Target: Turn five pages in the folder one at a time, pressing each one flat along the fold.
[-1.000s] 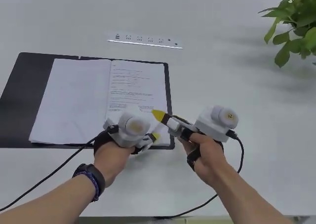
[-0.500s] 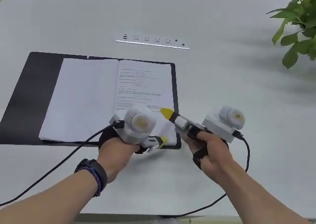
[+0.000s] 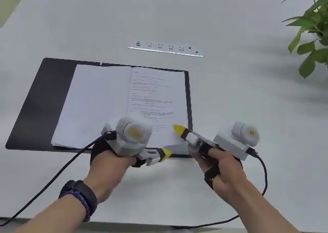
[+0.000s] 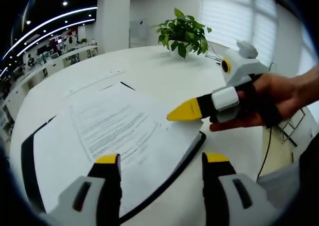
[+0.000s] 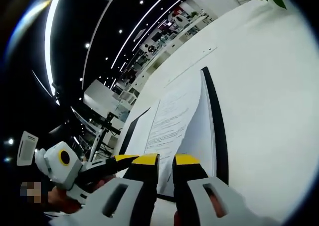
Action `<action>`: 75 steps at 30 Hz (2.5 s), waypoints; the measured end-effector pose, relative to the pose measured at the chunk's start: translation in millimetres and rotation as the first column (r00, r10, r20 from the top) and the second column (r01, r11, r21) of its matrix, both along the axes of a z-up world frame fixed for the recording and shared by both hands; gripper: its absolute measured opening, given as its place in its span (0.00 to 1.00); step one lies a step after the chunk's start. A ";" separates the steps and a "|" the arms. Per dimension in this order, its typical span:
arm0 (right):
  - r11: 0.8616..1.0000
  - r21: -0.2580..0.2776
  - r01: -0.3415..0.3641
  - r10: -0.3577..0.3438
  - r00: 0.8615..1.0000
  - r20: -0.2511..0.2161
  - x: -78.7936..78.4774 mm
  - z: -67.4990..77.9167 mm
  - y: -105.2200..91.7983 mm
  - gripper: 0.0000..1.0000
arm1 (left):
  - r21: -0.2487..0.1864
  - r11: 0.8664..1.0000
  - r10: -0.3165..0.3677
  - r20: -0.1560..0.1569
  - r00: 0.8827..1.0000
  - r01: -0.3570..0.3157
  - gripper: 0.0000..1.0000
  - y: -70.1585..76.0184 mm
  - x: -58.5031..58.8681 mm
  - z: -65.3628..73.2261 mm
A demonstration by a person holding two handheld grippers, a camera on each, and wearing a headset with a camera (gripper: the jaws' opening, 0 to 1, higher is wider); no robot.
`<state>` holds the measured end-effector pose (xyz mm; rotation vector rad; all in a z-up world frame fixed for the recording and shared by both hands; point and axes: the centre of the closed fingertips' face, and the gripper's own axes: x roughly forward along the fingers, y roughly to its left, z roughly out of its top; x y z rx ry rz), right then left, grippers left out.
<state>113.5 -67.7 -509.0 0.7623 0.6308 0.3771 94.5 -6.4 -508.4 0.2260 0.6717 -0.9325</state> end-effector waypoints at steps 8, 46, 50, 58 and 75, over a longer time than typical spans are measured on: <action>0.999 0.022 0.032 -0.032 0.999 0.007 2.8 7.7 3.5 0.01 | -0.005 0.999 0.054 0.029 0.998 -0.054 0.66 36.8 5.0 16.9; 1.000 0.006 0.008 -0.009 0.996 0.094 17.0 53.7 60.9 0.00 | -0.056 0.978 0.205 0.104 0.973 -0.200 0.68 144.9 29.7 54.5; 1.000 0.002 -0.017 0.017 0.995 0.098 19.3 54.3 76.3 0.00 | -0.055 0.974 0.226 0.108 0.968 -0.222 0.68 161.2 33.3 56.4; 0.998 0.008 -0.059 0.057 0.993 0.099 25.9 55.1 106.4 0.00 | -0.051 0.967 0.253 0.111 0.961 -0.248 0.69 187.8 35.6 56.8; 0.988 0.023 -0.153 0.150 0.983 0.103 34.2 57.2 164.7 0.00 | -0.049 0.956 0.293 0.110 0.950 -0.289 0.71 226.4 28.4 64.4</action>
